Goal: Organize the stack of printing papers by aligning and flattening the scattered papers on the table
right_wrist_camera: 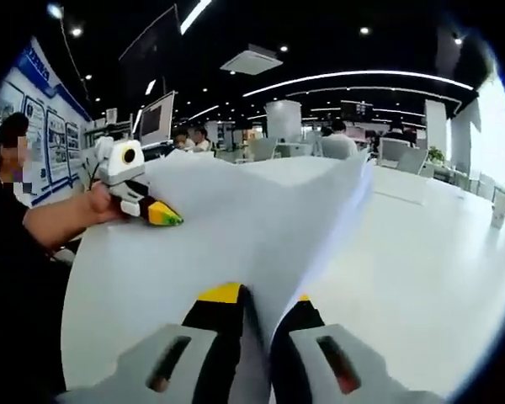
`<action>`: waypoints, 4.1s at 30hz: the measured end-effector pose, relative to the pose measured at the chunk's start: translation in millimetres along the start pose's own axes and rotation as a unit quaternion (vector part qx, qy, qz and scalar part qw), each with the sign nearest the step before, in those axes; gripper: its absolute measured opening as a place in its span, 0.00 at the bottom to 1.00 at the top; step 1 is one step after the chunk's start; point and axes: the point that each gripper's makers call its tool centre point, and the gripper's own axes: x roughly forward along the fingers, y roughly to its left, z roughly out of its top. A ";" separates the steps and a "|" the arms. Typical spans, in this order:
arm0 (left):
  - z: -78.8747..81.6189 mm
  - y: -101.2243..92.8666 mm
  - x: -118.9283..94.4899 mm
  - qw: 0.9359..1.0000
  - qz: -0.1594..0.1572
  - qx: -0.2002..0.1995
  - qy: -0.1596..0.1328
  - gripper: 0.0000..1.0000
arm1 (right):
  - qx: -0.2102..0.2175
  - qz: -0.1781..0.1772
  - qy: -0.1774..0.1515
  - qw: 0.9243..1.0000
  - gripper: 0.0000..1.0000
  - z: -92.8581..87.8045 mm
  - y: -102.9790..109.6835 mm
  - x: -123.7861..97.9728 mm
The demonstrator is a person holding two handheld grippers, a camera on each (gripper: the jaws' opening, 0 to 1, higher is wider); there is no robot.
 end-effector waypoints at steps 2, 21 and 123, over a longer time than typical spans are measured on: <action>0.0 -0.7 -0.1 1.000 -0.004 -0.003 -0.001 0.06 | -0.004 -0.006 -0.006 1.000 0.10 0.2 -2.7 -2.6; -5.2 -4.3 2.3 1.000 -0.009 0.015 0.011 0.06 | 0.012 -0.042 0.005 0.999 0.18 -18.5 -33.4 -60.6; 2.9 81.9 -51.8 0.979 0.196 -0.013 -0.051 0.55 | -0.031 0.009 -0.002 0.999 0.27 -4.0 -9.1 7.8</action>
